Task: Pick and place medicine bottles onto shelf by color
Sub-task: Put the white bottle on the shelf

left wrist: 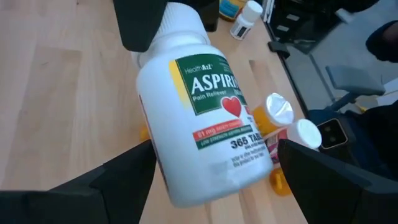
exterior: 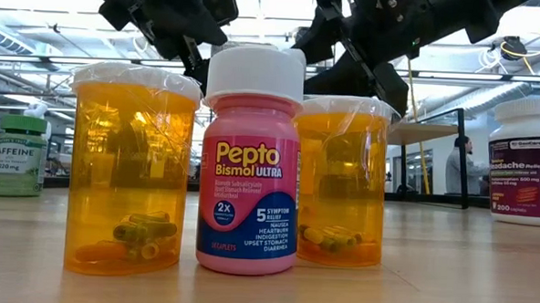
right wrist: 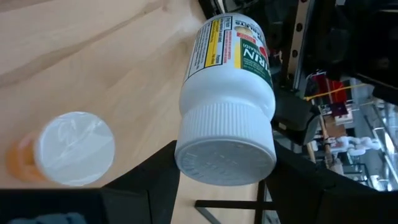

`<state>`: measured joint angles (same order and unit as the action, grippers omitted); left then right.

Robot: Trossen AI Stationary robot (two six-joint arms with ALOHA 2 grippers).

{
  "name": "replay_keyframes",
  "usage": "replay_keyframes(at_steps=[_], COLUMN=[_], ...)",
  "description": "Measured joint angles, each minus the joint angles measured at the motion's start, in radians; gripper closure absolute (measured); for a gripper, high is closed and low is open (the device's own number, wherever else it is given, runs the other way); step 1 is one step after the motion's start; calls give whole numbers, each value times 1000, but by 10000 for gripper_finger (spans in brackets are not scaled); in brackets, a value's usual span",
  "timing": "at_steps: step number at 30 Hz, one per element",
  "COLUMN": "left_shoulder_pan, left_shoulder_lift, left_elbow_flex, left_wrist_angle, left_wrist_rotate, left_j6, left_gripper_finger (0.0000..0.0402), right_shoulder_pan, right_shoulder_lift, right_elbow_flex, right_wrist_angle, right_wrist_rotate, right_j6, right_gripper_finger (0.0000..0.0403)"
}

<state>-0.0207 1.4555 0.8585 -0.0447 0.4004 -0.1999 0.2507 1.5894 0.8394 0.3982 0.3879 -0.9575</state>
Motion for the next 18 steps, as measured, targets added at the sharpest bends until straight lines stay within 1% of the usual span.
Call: replay_keyframes(at_steps=[7,9,12,16,17,18], left_shoulder_pan=[1,1,1,1,1,1], left_shoulder_lift=[13,26,31,42,41,40], left_elbow_flex=[0,2,1,2,2,2], left_wrist_angle=[16,27,21,28,28,29], left_wrist_rotate=[-48,-67,-89,-88,-88,-88], left_j6=[-59,-69,-72,-57,-52,-39], left_gripper_finger=[65,74,111,182,193,194], right_shoulder_pan=[-1,-1,-1,-1,-1,-1], right_shoulder_lift=[0,0,1,2,2,1], right_elbow_flex=[0,0,0,-1,-1,-1], right_wrist_angle=[7,14,31,27,30,35], right_wrist_rotate=[2,2,4,4,3,4], right_j6=[-49,-58,-59,-47,-35,-15], right_gripper_finger=[203,203,203,202,202,202])
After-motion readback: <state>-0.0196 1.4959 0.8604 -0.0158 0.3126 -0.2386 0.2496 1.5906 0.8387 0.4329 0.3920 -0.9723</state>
